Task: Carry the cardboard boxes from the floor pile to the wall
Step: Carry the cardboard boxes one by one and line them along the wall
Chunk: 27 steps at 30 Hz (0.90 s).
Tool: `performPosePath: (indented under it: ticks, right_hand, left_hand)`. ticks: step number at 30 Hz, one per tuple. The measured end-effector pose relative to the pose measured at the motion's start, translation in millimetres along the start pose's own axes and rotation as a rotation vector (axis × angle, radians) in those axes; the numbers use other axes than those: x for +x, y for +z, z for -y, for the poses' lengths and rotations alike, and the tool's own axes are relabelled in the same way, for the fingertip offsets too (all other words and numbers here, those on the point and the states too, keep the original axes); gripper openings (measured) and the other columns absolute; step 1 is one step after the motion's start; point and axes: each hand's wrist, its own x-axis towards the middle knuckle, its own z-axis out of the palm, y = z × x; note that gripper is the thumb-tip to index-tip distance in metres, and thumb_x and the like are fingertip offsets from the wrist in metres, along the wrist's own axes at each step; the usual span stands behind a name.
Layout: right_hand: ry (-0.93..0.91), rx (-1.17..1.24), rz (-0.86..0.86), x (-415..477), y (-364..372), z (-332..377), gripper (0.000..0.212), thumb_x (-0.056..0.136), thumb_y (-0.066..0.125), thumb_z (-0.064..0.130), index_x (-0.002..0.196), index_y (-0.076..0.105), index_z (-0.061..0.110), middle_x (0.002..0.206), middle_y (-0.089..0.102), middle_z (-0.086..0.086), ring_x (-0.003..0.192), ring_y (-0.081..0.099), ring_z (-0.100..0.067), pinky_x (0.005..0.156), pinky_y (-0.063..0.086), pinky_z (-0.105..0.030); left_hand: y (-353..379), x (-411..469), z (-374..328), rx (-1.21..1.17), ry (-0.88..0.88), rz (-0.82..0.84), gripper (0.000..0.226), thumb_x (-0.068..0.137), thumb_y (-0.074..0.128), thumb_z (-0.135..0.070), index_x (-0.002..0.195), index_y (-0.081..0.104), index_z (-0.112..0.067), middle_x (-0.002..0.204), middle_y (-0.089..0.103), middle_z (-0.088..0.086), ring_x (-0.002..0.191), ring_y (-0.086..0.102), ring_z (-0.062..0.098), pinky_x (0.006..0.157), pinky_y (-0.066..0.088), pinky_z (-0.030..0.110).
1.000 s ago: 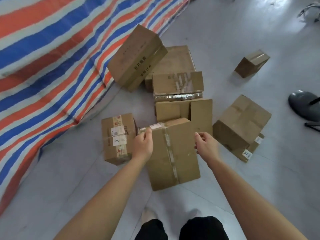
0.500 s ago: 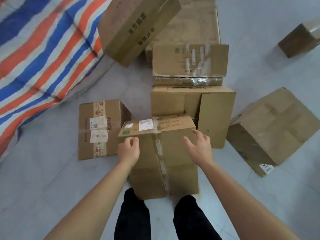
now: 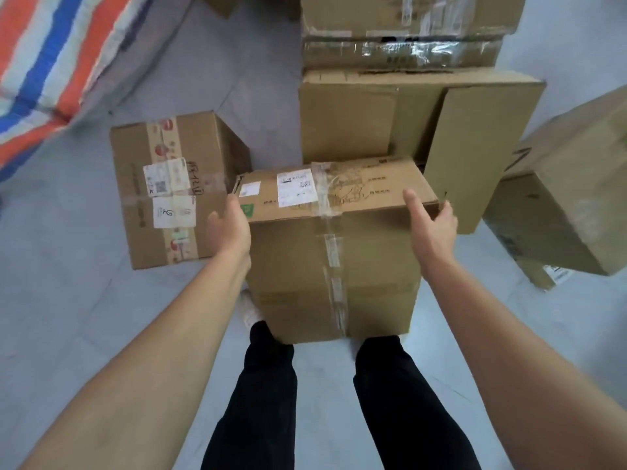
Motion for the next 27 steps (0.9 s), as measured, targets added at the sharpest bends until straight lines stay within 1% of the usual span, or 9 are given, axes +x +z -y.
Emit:
performPosePath:
  ticks: [5, 7, 10, 11, 13, 16, 19, 22, 27]
  right_hand:
    - [0.054, -0.02, -0.321, -50.5, -32.3, -5.6, 0.076, 0.086, 0.043, 0.079, 0.131, 0.051, 0.019, 0.124, 0.047, -0.004, 0.116, 0.051, -0.025, 0.1, 0.042, -0.043]
    - [0.079, -0.055, -0.333, -63.6, -50.2, -18.4, 0.067, 0.085, 0.045, 0.077, 0.114, 0.054, 0.018, 0.114, 0.051, 0.0, 0.103, 0.055, -0.021, 0.091, 0.046, -0.041]
    - [0.172, -0.189, -0.204, -73.2, -65.6, -31.6, 0.047, 0.074, 0.058, 0.059, 0.092, 0.052, 0.017, 0.102, 0.057, -0.004, 0.09, 0.059, -0.026, 0.081, 0.051, -0.043]
    - [0.199, -0.205, -0.16, -72.7, -66.7, -33.5, 0.046, 0.068, 0.059, 0.054, 0.093, 0.052, 0.016, 0.102, 0.058, -0.004, 0.09, 0.06, -0.028, 0.082, 0.053, -0.043]
    - [0.209, -0.177, -0.116, -63.2, -63.0, -37.4, 0.069, 0.066, 0.06, 0.051, 0.123, 0.049, 0.016, 0.123, 0.057, -0.006, 0.108, 0.06, -0.028, 0.095, 0.051, -0.05]
    - [0.096, -0.163, -0.11, -47.9, -52.0, -35.1, 0.087, 0.083, 0.061, 0.042, 0.157, 0.019, 0.023, 0.155, 0.037, -0.007, 0.14, 0.041, -0.027, 0.114, 0.037, -0.052]
    - [0.009, -0.325, 0.007, -33.5, -45.1, -35.9, 0.08, 0.092, 0.056, 0.036, 0.16, 0.015, 0.029, 0.159, 0.034, -0.007, 0.143, 0.037, -0.027, 0.114, 0.036, -0.047]
    - [-0.064, -0.568, 0.173, -33.2, -35.1, -39.5, 0.063, 0.093, 0.052, 0.045, 0.152, 0.039, 0.03, 0.146, 0.053, -0.004, 0.127, 0.054, -0.027, 0.1, 0.047, -0.041]
    - [-0.151, -0.52, 0.072, -49.7, -36.6, -49.9, 0.063, 0.09, 0.056, 0.058, 0.145, 0.047, 0.028, 0.148, 0.043, -0.008, 0.139, 0.04, -0.027, 0.11, 0.04, -0.047]
  left_hand:
    - [-31.7, -48.3, -6.5, 0.229, 0.073, -0.186, 0.067, 0.099, 0.019, -0.058, 0.114, 0.064, -0.009, 0.124, 0.056, 0.014, 0.118, 0.051, 0.035, 0.104, 0.039, 0.053]
    - [-47.6, -59.9, -0.6, 0.231, 0.073, -0.217, 0.055, 0.103, 0.02, -0.05, 0.105, 0.058, -0.011, 0.116, 0.059, 0.013, 0.115, 0.053, 0.033, 0.105, 0.037, 0.053]
    - [-58.6, -62.2, 12.5, 0.261, -0.046, -0.157, 0.059, 0.099, 0.023, -0.054, 0.114, 0.058, -0.009, 0.125, 0.059, 0.015, 0.114, 0.055, 0.036, 0.105, 0.038, 0.056]
    - [-55.9, -60.8, 16.0, 0.278, -0.078, -0.117, 0.063, 0.096, 0.024, -0.057, 0.117, 0.057, -0.008, 0.128, 0.058, 0.016, 0.114, 0.055, 0.038, 0.104, 0.04, 0.055]
    - [-45.6, -58.5, 16.8, 0.282, -0.07, -0.057, 0.061, 0.096, 0.029, -0.058, 0.127, 0.05, -0.009, 0.133, 0.055, 0.014, 0.119, 0.054, 0.038, 0.105, 0.04, 0.05]
    - [-31.2, -48.1, 7.2, 0.236, 0.122, 0.049, 0.051, 0.1, 0.039, -0.052, 0.135, 0.04, -0.015, 0.135, 0.052, 0.007, 0.125, 0.051, 0.032, 0.101, 0.039, 0.041]
    - [-16.3, -30.3, 9.1, 0.294, 0.179, 0.29, 0.054, 0.098, 0.04, -0.058, 0.138, 0.051, -0.023, 0.144, 0.047, -0.001, 0.133, 0.045, 0.023, 0.111, 0.034, 0.042]
    - [-5.4, -38.5, 31.4, 0.429, 0.114, 0.503, 0.043, 0.096, 0.047, -0.057, 0.116, 0.063, -0.023, 0.124, 0.055, -0.003, 0.123, 0.051, 0.021, 0.099, 0.039, 0.033]
    - [-10.2, -66.0, 63.1, 0.855, 0.497, 0.258, 0.048, 0.093, 0.05, -0.052, 0.133, 0.055, -0.026, 0.14, 0.052, 0.003, 0.123, 0.052, 0.026, 0.101, 0.044, 0.043]
